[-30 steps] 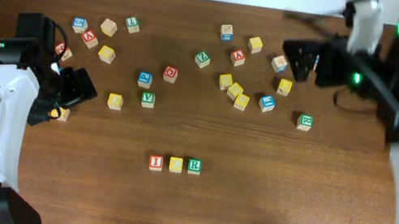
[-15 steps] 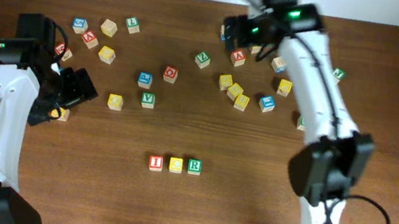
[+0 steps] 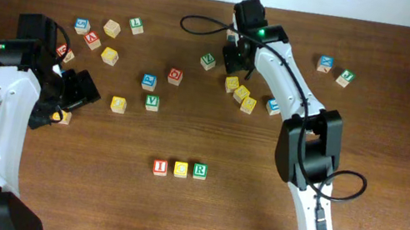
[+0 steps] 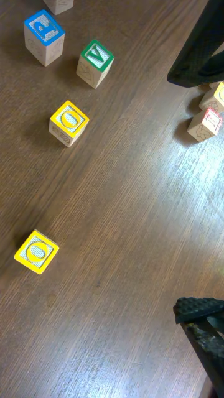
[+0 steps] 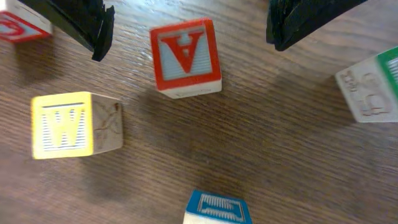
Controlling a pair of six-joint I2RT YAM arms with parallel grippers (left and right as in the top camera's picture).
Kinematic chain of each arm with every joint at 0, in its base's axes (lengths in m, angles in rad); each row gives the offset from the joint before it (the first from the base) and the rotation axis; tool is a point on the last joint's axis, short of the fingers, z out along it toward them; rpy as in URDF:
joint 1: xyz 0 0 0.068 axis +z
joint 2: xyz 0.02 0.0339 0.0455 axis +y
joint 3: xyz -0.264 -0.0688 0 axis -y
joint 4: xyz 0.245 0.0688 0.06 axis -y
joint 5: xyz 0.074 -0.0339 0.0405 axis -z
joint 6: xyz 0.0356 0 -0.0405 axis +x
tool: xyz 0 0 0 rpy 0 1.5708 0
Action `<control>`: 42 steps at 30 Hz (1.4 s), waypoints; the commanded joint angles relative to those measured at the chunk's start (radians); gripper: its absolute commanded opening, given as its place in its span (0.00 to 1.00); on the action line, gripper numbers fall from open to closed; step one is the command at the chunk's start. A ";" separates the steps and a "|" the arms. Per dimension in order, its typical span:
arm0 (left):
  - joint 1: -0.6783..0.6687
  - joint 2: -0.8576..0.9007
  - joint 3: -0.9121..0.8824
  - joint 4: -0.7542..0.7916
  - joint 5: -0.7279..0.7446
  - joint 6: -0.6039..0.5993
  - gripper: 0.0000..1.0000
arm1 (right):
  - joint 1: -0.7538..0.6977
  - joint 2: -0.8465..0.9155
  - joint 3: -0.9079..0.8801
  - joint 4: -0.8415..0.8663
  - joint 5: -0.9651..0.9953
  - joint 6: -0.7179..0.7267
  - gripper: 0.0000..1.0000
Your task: Spell out ICRA
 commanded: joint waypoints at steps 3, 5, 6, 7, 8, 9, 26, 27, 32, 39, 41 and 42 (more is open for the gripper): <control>0.006 -0.004 0.002 -0.001 -0.004 -0.009 0.99 | -0.001 0.032 0.004 0.034 -0.029 0.004 0.60; 0.006 -0.004 0.002 -0.001 -0.004 -0.009 0.99 | -0.001 0.032 0.004 0.041 -0.029 0.004 0.50; 0.006 -0.004 0.002 -0.001 -0.004 -0.009 0.99 | -0.001 0.032 0.002 0.041 -0.029 0.004 0.46; 0.006 -0.004 0.002 -0.001 -0.004 -0.009 0.99 | -0.001 0.032 -0.002 0.041 -0.029 0.004 0.41; 0.006 -0.004 0.002 -0.001 -0.004 -0.009 0.99 | -0.001 0.032 -0.002 0.039 -0.029 0.004 0.36; 0.006 -0.004 0.002 -0.001 -0.004 -0.009 0.99 | -0.001 0.032 -0.002 0.037 -0.029 0.004 0.33; 0.006 -0.004 0.002 -0.001 -0.004 -0.009 0.99 | 0.000 -0.368 0.014 -0.141 -0.025 0.091 0.27; 0.006 -0.004 0.002 -0.001 -0.004 -0.009 0.99 | 0.000 -0.425 0.014 -0.176 -0.024 0.107 0.27; 0.006 -0.004 0.002 -0.001 -0.004 -0.009 0.99 | 0.001 -0.597 0.014 -0.458 -0.034 0.188 0.25; 0.006 -0.004 0.002 -0.001 -0.004 -0.009 0.99 | 0.057 -0.595 -0.200 -0.703 -0.134 0.225 0.18; 0.006 -0.004 0.002 -0.001 -0.004 -0.009 0.99 | 0.082 -0.595 -0.321 -0.630 -0.134 0.266 0.19; 0.006 -0.004 0.002 -0.001 -0.004 -0.009 0.99 | 0.105 -0.595 -0.440 -0.544 -0.134 0.306 0.21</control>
